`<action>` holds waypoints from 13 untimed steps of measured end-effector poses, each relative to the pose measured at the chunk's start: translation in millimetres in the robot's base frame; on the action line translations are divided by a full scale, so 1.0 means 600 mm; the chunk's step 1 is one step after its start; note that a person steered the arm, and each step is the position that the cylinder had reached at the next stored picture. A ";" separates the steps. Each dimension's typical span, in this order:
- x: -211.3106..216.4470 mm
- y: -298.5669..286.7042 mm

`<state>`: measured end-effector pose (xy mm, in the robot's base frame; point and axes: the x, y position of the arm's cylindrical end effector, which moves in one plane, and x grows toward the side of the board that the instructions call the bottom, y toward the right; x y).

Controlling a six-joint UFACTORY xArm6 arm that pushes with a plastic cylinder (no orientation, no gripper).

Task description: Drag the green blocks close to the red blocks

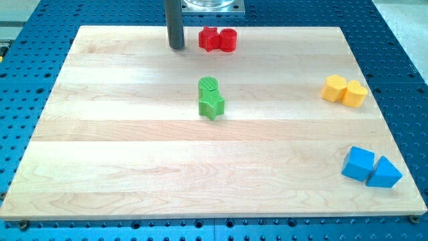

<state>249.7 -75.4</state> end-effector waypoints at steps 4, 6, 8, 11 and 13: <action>-0.015 -0.005; 0.027 -0.078; 0.326 -0.170; 0.430 0.100; 0.408 0.134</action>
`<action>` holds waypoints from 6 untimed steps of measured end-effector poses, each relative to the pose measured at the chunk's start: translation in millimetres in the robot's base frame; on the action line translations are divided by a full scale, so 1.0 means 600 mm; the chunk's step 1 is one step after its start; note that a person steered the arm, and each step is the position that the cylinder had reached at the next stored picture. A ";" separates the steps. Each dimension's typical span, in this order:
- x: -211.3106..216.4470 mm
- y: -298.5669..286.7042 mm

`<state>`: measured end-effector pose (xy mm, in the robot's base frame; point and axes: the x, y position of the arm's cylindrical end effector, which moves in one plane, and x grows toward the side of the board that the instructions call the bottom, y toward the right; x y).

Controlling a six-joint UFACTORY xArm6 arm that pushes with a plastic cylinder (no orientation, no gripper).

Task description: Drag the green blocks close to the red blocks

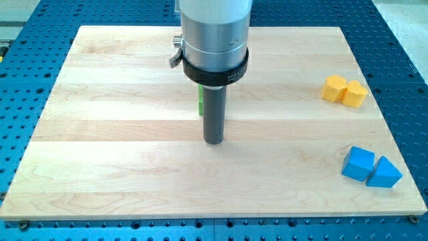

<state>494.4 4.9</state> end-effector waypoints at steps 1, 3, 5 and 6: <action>-0.075 0.000; -0.152 -0.065; -0.145 -0.127; -0.180 -0.074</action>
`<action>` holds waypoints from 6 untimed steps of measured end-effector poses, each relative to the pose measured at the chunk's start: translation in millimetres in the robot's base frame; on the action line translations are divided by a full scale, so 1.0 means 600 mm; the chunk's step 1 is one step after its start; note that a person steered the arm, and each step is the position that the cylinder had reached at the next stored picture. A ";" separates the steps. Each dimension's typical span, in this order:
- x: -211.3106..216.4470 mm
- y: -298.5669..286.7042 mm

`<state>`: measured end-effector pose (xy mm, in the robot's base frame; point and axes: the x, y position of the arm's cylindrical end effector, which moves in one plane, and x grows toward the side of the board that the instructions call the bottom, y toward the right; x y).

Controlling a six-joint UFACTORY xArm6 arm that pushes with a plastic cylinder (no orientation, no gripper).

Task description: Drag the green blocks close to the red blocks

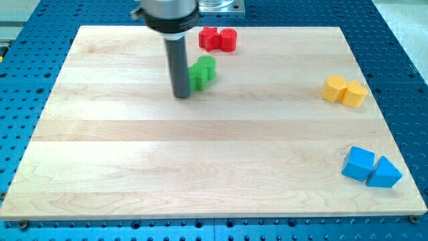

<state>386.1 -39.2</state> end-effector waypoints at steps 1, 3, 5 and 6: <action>-0.006 0.028; -0.008 0.060; -0.017 0.079; -0.059 0.111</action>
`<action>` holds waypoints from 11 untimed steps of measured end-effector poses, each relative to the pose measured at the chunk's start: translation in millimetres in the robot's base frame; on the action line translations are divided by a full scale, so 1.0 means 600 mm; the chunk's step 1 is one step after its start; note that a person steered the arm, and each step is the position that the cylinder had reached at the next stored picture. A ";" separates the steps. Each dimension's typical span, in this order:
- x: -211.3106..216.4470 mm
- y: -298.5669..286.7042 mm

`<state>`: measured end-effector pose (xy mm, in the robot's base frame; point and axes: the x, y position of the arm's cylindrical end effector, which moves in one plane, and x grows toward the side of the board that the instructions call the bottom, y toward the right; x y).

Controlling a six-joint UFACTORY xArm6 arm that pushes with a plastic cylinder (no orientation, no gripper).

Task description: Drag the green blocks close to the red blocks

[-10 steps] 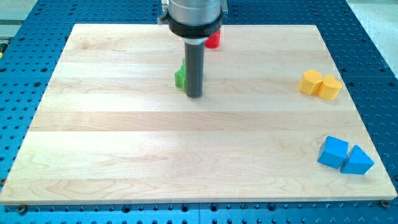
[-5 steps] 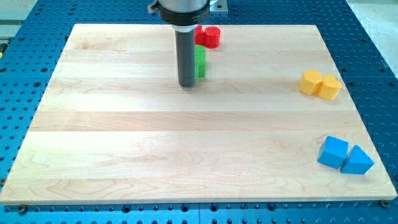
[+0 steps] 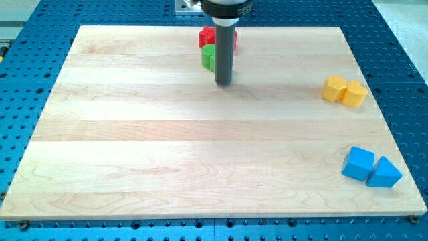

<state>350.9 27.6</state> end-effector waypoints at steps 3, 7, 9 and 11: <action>-0.023 0.001; -0.054 0.001; -0.073 0.001; -0.070 0.089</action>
